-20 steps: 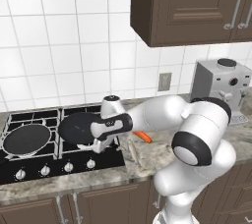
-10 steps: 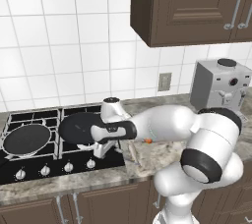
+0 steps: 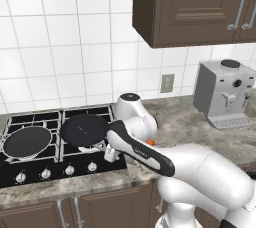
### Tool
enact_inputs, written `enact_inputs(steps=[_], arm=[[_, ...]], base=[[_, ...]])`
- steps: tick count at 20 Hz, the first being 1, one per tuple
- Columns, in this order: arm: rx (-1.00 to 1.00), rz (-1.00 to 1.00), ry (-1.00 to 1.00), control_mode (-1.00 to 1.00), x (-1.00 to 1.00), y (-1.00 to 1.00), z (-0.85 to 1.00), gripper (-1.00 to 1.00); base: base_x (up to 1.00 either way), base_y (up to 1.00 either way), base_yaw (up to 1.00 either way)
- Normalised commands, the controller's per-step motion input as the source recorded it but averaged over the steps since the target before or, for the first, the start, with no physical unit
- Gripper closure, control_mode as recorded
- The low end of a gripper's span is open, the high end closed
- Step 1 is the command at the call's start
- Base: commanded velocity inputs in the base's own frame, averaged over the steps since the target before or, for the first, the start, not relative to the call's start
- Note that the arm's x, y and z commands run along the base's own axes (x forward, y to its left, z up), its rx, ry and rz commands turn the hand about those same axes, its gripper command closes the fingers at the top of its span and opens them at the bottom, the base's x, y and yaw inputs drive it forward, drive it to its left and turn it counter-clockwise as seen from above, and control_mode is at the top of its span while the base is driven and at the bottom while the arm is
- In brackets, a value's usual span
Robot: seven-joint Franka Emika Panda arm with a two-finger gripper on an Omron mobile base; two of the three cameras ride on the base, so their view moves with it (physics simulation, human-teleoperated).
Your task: Place both pans onto different burners. Then place the carrot and the fish on different pans.
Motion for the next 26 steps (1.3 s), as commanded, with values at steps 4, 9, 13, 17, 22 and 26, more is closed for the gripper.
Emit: enact_inputs(steps=[4,9,13,17,22,26], arm=[[0.05,0.02,-0.12,-1.0,-0.53,-0.33,1.0,-1.0],[0.07,0.01,-0.1,-1.0,-0.72,-0.41,0.71,-1.0],[0.09,-0.04,-0.01,-1.0,-0.5,-0.56,0.59,-1.0],[0.07,-0.21,0.06,-1.0,-0.14,-0.59,0.43,-1.0],[0.02,-0.28,0.16,-1.0,0.09,-0.29,0.13,-1.0],[-0.05,-0.12,-0.03,-1.0,0.15,0.01,-0.22,-1.0]], base=[[0.0,0.0,0.0],[0.0,0.0,0.0],[0.0,0.0,0.0],[0.0,0.0,0.0],[0.0,0.0,0.0],[0.0,0.0,0.0]])
